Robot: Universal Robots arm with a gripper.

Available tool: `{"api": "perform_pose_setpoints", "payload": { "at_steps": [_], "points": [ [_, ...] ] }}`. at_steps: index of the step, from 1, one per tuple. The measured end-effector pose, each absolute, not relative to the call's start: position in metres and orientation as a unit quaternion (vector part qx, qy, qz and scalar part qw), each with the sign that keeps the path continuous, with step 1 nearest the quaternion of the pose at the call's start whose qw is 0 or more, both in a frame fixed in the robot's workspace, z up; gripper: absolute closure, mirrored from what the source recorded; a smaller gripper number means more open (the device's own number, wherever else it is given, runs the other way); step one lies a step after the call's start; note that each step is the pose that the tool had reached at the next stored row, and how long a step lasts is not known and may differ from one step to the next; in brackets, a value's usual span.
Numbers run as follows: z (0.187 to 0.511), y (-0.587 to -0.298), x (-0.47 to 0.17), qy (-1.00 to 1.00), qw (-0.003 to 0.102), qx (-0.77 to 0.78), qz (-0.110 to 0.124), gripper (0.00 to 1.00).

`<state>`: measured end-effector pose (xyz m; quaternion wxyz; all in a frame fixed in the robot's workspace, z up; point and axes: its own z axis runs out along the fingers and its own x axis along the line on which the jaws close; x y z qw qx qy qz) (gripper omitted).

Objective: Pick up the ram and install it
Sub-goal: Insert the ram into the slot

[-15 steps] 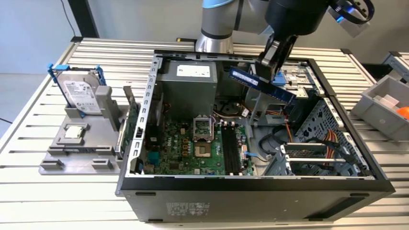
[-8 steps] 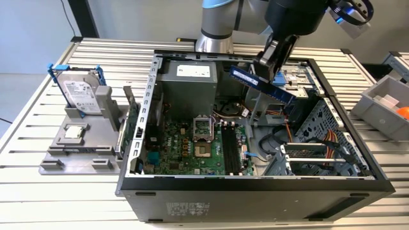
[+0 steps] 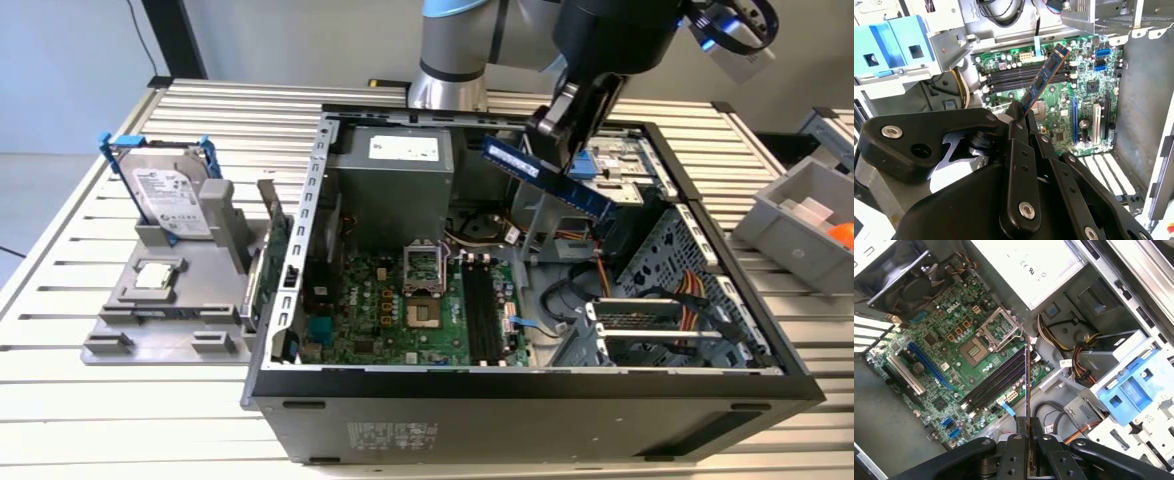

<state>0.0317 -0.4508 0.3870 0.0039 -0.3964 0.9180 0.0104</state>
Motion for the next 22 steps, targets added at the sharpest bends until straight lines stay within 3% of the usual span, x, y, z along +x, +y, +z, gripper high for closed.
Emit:
{"api": "perform_pose_setpoints", "payload": {
  "at_steps": [22],
  "points": [
    [0.3863,-0.4508,0.0316,0.943,0.005,-0.332,0.010,1.00]
  ]
}}
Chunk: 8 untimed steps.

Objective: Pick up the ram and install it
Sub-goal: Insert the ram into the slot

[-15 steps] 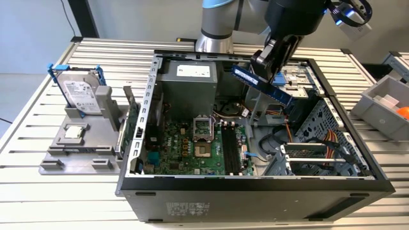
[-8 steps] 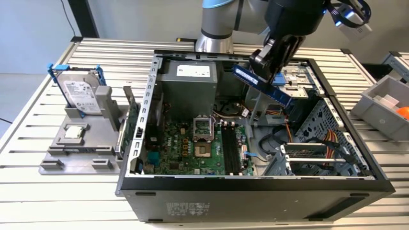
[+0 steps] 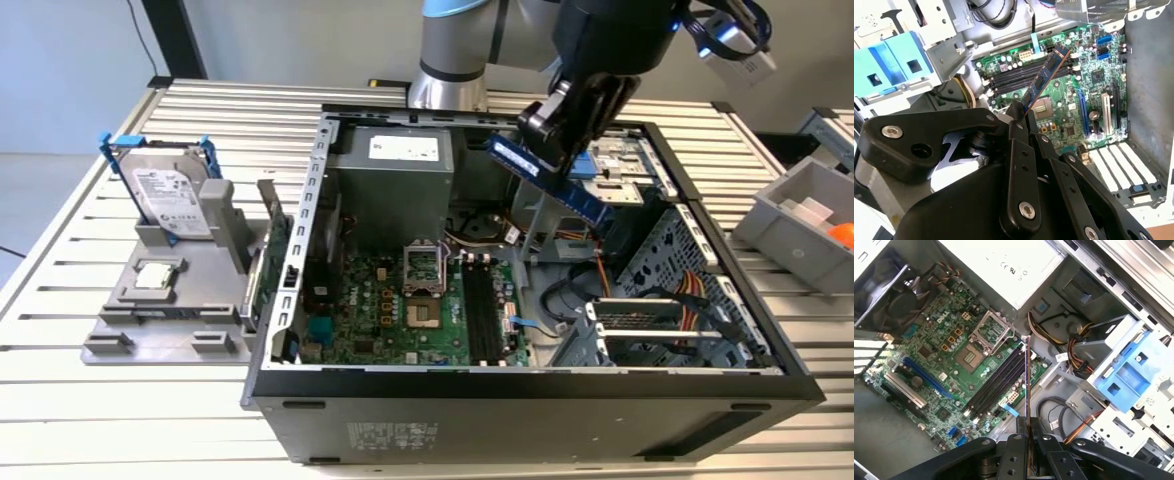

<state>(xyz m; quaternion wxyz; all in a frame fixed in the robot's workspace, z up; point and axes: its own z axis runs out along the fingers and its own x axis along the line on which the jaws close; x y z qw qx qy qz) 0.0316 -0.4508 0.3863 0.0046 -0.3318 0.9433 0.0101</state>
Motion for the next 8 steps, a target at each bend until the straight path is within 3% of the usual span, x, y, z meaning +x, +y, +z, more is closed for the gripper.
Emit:
{"api": "perform_pose_setpoints", "payload": {
  "at_steps": [8],
  "points": [
    [0.3859,-0.4508,0.0315,0.955,0.005,-0.297,0.010,1.00]
  ]
}}
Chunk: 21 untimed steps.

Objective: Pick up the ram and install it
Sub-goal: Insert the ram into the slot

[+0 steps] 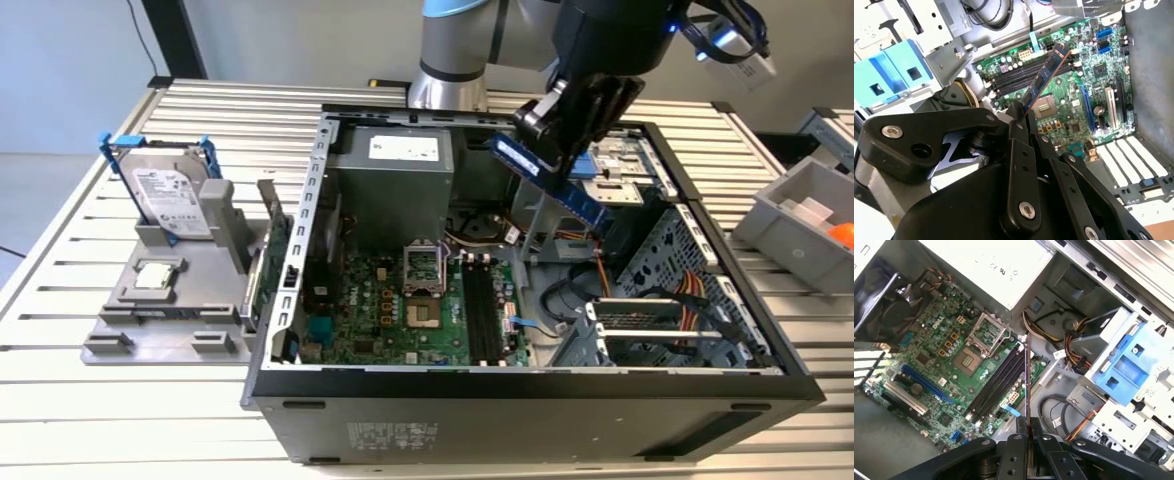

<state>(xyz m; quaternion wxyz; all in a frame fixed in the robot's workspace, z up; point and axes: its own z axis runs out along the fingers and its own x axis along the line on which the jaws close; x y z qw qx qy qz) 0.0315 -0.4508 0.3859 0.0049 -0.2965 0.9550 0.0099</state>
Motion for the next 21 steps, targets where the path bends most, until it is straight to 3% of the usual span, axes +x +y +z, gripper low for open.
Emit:
{"api": "perform_pose_setpoints", "payload": {
  "at_steps": [21],
  "points": [
    [0.3856,-0.4508,0.0314,0.979,0.006,-0.205,0.009,1.00]
  ]
}}
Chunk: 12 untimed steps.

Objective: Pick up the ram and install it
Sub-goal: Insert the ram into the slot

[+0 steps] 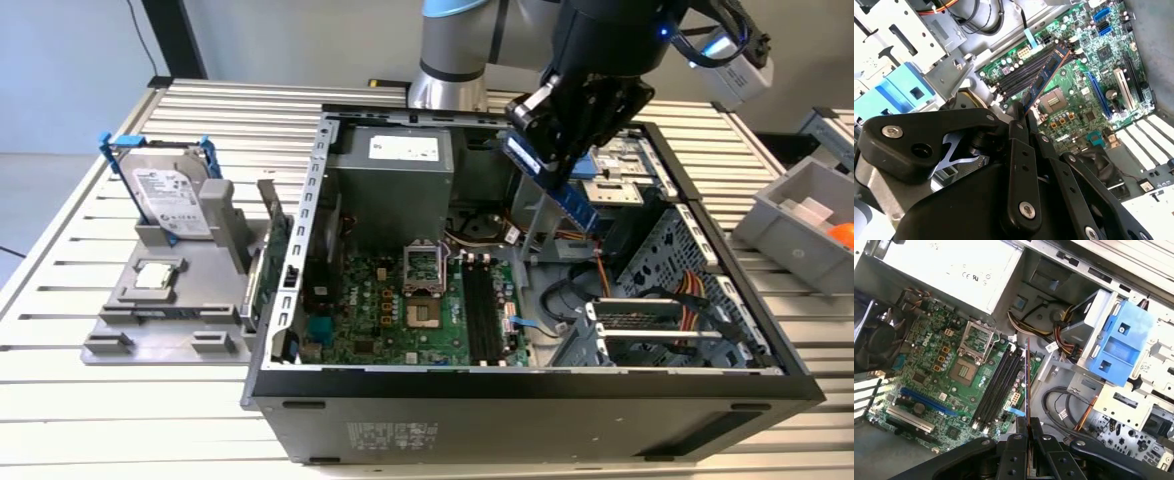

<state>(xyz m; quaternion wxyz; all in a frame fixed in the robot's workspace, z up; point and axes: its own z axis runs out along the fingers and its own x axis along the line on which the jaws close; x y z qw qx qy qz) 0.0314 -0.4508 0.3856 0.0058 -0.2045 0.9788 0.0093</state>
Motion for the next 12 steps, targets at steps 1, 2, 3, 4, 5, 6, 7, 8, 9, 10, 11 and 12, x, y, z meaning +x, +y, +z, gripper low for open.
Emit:
{"api": "perform_pose_setpoints", "payload": {
  "at_steps": [1,2,3,4,5,6,7,8,9,10,11,12],
  "points": [
    [0.3856,-0.4508,0.0313,0.979,0.006,-0.201,0.009,1.00],
    [0.3856,-0.4508,0.0313,0.980,0.006,-0.198,0.009,1.00],
    [0.3856,-0.4508,0.0313,0.981,0.006,-0.195,0.009,1.00],
    [0.3856,-0.4508,0.0313,0.981,0.006,-0.192,0.009,1.00],
    [0.3856,-0.4508,0.0313,0.982,0.006,-0.189,0.009,1.00],
    [0.3856,-0.4508,0.0313,0.982,0.006,-0.186,0.009,1.00],
    [0.3855,-0.4508,0.0313,0.983,0.006,-0.184,0.009,1.00],
    [0.3856,-0.4508,0.0313,0.983,0.006,-0.181,0.009,1.00],
    [0.3856,-0.4508,0.0313,0.984,0.006,-0.179,0.009,1.00],
    [0.3856,-0.4508,0.0313,0.984,0.006,-0.177,0.009,1.00],
    [0.3856,-0.4508,0.0313,0.984,0.006,-0.175,0.009,1.00],
    [0.3855,-0.4508,0.0313,0.985,0.006,-0.173,0.009,1.00]
  ]
}}
